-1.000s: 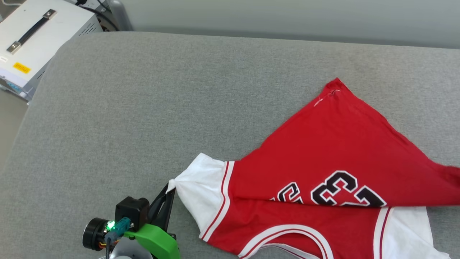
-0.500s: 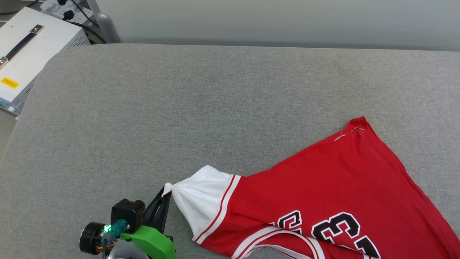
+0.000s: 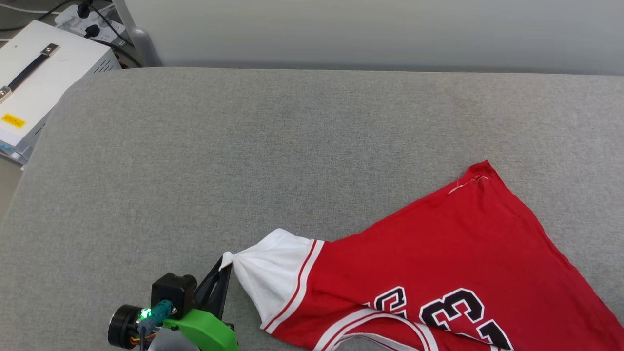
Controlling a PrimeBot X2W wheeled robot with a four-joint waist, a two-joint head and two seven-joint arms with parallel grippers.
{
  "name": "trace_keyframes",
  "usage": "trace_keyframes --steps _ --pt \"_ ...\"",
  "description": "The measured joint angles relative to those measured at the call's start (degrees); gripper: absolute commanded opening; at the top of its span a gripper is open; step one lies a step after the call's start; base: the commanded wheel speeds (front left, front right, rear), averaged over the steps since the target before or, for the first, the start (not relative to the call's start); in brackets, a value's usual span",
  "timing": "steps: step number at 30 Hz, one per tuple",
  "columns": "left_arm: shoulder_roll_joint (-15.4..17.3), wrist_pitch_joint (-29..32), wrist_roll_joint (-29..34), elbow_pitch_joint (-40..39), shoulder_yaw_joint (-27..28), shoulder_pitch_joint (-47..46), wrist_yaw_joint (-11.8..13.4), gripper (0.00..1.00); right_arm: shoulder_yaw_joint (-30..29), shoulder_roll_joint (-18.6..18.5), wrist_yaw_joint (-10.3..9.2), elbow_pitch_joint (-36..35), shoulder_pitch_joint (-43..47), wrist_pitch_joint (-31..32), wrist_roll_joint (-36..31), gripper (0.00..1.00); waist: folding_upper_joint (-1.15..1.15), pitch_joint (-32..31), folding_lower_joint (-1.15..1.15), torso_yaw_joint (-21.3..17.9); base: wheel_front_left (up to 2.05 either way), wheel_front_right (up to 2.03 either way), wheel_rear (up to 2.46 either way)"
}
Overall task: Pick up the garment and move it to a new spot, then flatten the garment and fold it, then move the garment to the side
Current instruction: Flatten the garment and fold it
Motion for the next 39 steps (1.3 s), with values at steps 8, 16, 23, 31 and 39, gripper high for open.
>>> trace_keyframes --steps 8,16,23,31,39 --pt "-0.8 0.1 0.6 -0.2 -0.5 -0.7 -0.3 0.00 -5.9 -0.7 0.00 -8.5 -9.9 4.8 -4.7 1.00 0.00 1.6 0.00 1.4 0.00 0.00 0.00" --pt "-2.6 0.1 2.4 0.7 -1.2 -3.8 -1.1 0.00 -2.0 4.0 0.00 -8.8 -23.7 19.7 -8.1 1.00 0.00 4.3 0.00 3.4 0.00 0.00 0.00" --pt "-4.5 0.1 3.4 1.4 -1.7 -6.7 -1.8 0.00 5.3 10.4 0.00 -1.8 -34.2 30.8 -11.0 1.00 0.00 7.6 0.01 5.1 0.00 0.00 0.00" --pt "-6.6 0.1 5.2 1.9 -2.1 -9.8 -2.3 0.00 9.9 14.7 0.00 7.7 -40.1 31.6 -13.7 1.00 0.00 11.7 0.01 7.3 0.00 0.00 0.00" --pt "-8.5 0.0 6.3 2.8 -2.3 -11.8 -2.9 0.00 13.7 17.3 -0.01 15.5 -41.5 26.9 -13.8 1.00 0.00 15.2 0.01 9.5 0.00 0.00 0.00"
